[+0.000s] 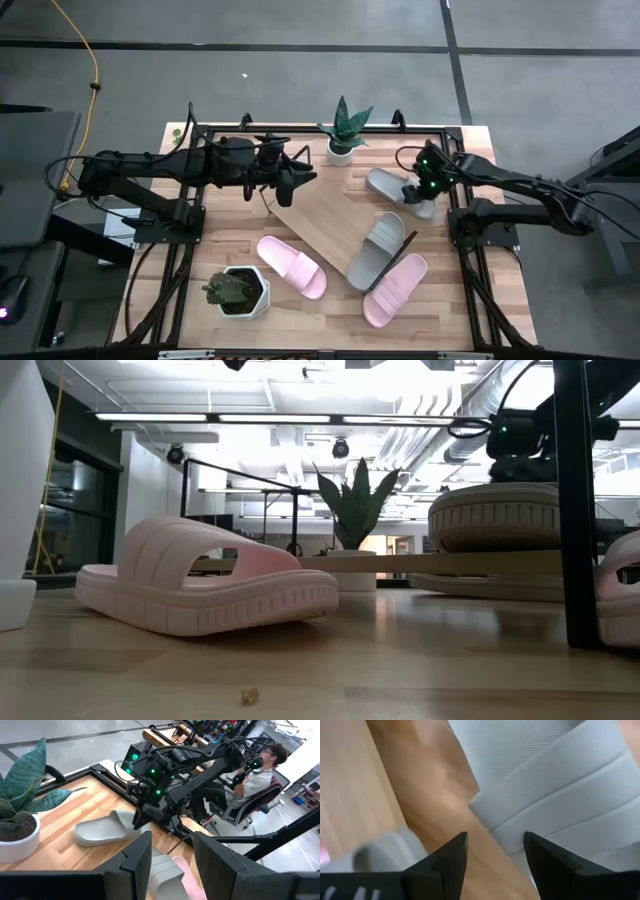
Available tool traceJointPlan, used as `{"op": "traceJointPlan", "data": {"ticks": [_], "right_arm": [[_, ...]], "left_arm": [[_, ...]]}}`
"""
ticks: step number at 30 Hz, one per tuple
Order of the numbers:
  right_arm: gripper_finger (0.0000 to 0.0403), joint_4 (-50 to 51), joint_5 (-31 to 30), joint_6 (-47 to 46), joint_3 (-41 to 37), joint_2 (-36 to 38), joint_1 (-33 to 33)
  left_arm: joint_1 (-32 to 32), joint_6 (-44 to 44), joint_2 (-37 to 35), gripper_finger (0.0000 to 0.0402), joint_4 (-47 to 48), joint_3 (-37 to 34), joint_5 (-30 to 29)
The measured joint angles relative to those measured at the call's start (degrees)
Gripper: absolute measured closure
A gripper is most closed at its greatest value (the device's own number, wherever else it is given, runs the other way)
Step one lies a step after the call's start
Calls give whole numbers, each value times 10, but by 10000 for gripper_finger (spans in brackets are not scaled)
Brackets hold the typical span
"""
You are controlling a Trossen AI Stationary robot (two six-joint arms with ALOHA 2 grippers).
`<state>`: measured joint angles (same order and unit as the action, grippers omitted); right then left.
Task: Pick and place slides into the shelf
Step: Put the gray slide on the shelf
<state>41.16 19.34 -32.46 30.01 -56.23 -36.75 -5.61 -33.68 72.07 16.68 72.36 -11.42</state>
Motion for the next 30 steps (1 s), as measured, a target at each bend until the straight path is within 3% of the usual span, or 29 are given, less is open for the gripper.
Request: {"op": "traceJointPlan", "data": {"ticks": [17,22,30], "right_arm": [[214,-125,-117,31,0,-15,-2],[214,-37,-84,-10,27,-12,-13],[214,117,-134,-1,111,-11,-13]], "left_arm": [[0,4,0,266,3,0,0],[0,4,0,266,3,0,0],[0,4,0,266,3,0,0]]}}
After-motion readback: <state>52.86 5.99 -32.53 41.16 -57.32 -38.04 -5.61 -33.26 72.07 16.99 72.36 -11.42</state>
